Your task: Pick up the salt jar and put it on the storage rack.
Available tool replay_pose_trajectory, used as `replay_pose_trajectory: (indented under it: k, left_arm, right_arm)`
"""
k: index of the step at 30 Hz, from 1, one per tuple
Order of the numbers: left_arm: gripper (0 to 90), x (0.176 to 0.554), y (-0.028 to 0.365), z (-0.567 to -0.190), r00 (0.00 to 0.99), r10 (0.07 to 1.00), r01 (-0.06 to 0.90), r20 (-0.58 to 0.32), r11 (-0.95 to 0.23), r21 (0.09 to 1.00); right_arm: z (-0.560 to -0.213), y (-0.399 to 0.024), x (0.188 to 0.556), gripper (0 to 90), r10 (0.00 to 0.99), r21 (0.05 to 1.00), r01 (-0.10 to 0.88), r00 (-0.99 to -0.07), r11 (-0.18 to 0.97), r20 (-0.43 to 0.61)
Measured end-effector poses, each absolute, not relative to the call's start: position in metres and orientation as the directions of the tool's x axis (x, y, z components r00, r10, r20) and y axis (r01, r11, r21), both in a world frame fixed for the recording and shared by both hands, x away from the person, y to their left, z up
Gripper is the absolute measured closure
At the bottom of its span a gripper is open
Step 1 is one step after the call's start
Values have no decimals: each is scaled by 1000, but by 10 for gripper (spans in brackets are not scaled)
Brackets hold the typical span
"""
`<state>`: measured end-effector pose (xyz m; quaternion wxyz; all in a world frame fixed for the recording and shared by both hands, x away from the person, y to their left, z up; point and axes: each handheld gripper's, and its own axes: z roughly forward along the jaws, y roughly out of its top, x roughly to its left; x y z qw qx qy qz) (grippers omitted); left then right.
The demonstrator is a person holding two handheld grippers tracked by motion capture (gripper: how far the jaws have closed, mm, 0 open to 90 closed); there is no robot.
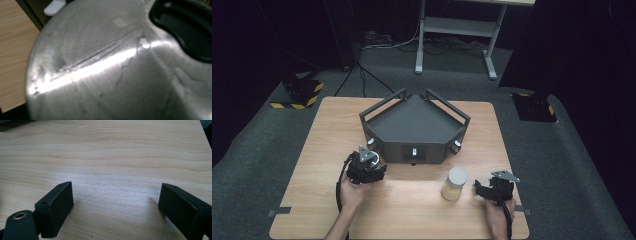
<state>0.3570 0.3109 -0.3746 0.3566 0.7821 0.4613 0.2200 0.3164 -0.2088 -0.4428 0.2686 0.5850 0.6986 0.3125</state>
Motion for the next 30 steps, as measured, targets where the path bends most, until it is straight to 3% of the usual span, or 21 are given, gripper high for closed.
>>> replay_pose_trajectory:
  k: [30]
  left_arm:
    - [304, 374, 321, -291, 544, 839, 524, -5, -335, 783]
  right_arm:
    - [-443, -209, 316, 126, 984, 751, 649, -177, 122, -7]
